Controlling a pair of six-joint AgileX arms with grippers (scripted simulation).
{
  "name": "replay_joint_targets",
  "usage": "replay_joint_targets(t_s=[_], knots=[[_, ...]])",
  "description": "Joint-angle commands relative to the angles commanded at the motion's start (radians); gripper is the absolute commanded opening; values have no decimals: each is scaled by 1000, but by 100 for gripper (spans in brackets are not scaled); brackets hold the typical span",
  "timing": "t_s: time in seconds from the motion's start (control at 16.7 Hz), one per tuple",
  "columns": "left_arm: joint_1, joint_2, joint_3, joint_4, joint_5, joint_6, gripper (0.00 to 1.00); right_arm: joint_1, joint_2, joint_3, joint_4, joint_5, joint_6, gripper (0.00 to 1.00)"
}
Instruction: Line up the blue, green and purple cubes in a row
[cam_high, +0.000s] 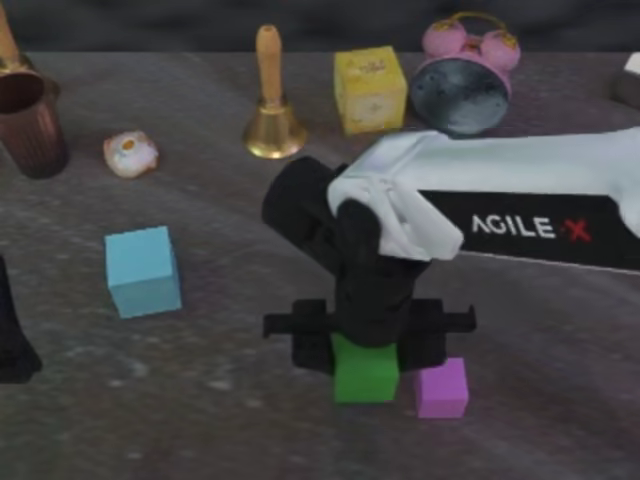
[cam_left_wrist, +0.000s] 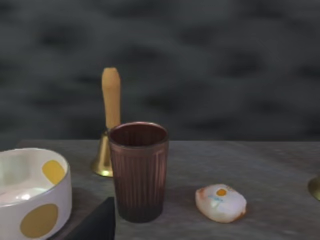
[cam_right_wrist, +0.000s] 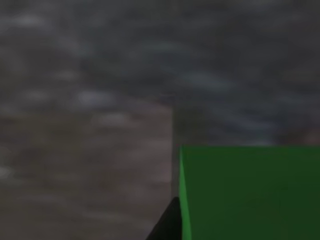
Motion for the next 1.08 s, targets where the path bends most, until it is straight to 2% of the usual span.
replay_joint_targets(t_s=[0.36,1.08], knots=[[0,0,0,0,0,0,100,1,26,-42,63,3,4,0],[0,0,0,0,0,0,100,1,26,-42,63,3,4,90]])
